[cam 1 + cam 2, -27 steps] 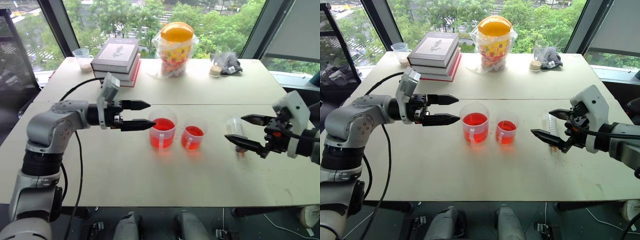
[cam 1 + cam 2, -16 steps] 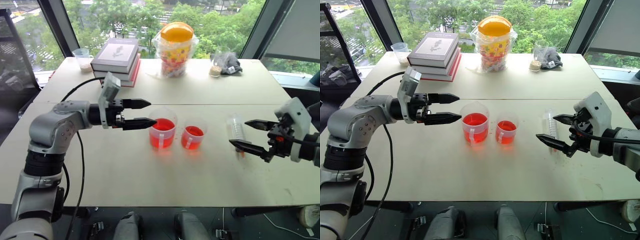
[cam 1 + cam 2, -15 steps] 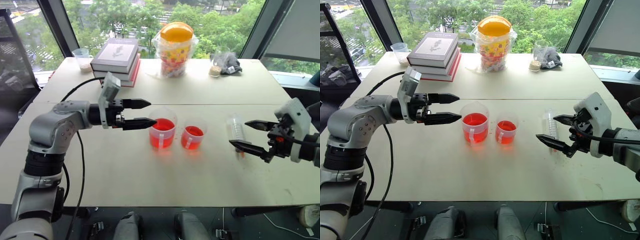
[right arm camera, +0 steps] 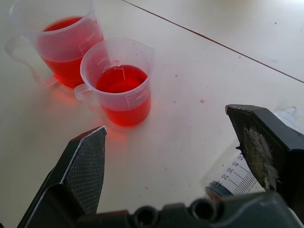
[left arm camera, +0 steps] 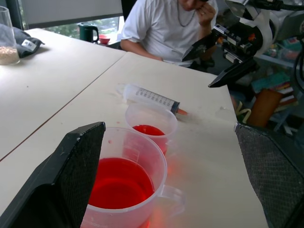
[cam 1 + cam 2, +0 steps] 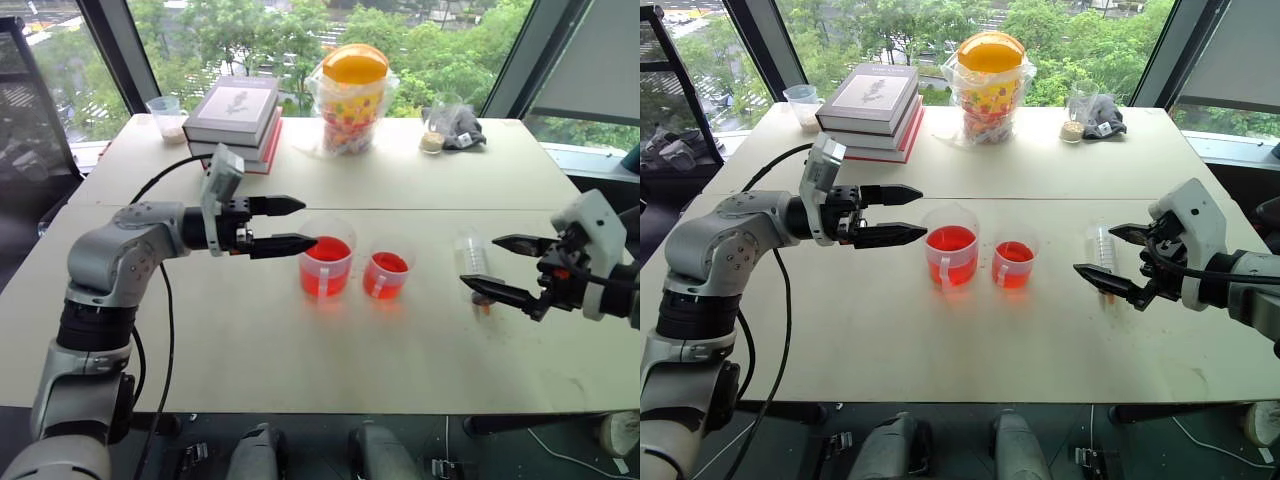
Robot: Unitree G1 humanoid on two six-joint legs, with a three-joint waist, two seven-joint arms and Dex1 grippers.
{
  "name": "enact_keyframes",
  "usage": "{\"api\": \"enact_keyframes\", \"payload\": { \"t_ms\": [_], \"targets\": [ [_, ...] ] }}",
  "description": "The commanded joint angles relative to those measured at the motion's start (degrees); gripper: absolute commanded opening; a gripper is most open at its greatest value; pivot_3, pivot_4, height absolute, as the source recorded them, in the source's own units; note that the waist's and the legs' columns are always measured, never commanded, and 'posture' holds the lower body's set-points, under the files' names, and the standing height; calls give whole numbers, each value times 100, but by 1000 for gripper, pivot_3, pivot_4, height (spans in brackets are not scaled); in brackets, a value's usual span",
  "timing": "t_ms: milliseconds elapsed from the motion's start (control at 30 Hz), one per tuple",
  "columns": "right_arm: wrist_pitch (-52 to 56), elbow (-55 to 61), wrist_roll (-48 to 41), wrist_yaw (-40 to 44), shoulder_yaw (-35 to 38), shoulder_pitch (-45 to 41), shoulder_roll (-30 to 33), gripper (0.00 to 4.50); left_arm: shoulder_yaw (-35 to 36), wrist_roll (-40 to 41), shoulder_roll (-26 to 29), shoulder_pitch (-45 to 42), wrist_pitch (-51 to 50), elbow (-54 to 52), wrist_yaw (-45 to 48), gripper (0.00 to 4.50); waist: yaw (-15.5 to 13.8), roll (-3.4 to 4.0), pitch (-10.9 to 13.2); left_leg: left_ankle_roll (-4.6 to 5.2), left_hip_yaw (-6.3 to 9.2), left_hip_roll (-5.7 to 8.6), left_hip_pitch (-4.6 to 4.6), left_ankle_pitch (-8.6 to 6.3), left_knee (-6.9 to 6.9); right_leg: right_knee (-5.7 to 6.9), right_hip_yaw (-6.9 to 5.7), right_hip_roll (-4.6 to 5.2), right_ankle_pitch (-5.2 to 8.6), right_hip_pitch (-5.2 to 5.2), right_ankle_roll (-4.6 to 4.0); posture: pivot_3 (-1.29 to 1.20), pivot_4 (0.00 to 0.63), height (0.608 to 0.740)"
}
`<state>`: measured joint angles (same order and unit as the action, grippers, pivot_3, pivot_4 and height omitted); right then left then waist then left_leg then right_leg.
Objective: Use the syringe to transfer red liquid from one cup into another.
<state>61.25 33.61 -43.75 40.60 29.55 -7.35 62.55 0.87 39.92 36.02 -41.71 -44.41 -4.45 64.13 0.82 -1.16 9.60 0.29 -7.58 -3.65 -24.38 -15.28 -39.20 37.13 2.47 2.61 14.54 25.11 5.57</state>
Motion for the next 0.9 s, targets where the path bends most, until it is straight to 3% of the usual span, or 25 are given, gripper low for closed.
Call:
{"api": "enact_keyframes", "payload": {
  "t_ms": [33,200,367,667,900],
  "targets": [
    [394,-213,-133,-343,13,-461,70,4418,21,-43,8,-195,173,-18,58,4500,8,0,0,0,0,0,0,0,0,0,0,0,0,0,0,0,150,740],
    [1738,-1206,-324,-783,-663,-1880,150,4418,-20,-83,-140,-195,256,45,37,4500,16,0,0,0,-3,-1,4,0,-1,2,4,0,1,1,-3,0,150,740],
    [2600,-3467,435,-1006,-2267,-3888,-90,4418,-207,-261,-285,-346,490,312,221,4500,31,1,0,0,-14,-2,-2,0,2,0,11,1,1,15,-7,0,150,740],
    [1163,-7515,2492,-334,-4649,-5813,-1001,4418,-73,-164,-449,122,431,-168,-96,4500,34,3,-1,3,-21,0,-16,-2,10,-3,10,1,-10,28,13,0,150,740],
    [-138,-9431,3647,495,-5242,-6359,-1697,4418,127,-35,-311,477,278,-602,-397,4500,37,5,0,3,-29,0,-20,-2,8,1,5,-1,-11,29,19,0,150,740]
  ]
}}
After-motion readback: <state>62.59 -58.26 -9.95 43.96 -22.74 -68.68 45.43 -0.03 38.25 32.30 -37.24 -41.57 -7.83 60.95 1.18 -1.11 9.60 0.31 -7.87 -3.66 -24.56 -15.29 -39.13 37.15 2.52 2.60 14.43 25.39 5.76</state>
